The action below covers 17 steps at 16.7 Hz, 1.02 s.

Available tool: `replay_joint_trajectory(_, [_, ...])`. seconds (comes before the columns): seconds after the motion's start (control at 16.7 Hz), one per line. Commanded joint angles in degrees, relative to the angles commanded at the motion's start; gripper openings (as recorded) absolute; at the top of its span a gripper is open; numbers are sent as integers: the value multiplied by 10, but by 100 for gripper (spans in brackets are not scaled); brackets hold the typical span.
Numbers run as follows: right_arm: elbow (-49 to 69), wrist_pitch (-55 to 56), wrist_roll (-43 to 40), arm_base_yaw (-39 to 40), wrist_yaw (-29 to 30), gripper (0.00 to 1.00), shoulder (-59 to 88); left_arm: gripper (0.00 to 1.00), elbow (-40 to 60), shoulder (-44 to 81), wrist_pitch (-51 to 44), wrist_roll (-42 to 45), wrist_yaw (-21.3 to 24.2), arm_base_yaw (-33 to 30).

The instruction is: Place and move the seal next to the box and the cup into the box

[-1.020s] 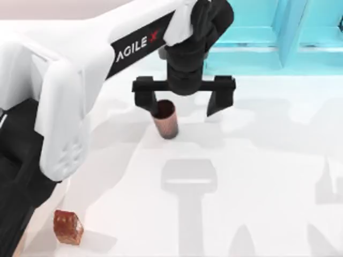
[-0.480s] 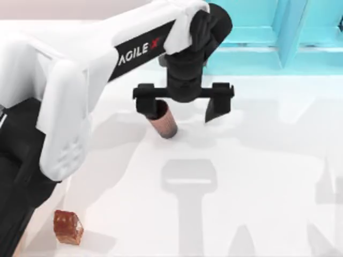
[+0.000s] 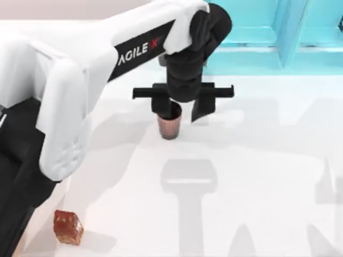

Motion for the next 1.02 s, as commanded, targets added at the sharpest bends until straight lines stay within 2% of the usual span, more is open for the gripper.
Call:
replay_joint_trajectory(0.18, [0, 0, 0, 0, 0, 100, 0, 2, 0, 0, 0, 0, 0, 0])
replay_joint_trajectory(0.24, [0, 0, 0, 0, 0, 100, 0, 0, 0, 0, 0, 0, 0, 0])
replay_joint_trajectory(0.78, [0, 0, 0, 0, 0, 100, 0, 0, 0, -2, -1, 2, 0, 0])
replay_joint_trajectory(1.02, [0, 0, 0, 0, 0, 100, 0, 0, -13, -58, -42, 39, 4, 40])
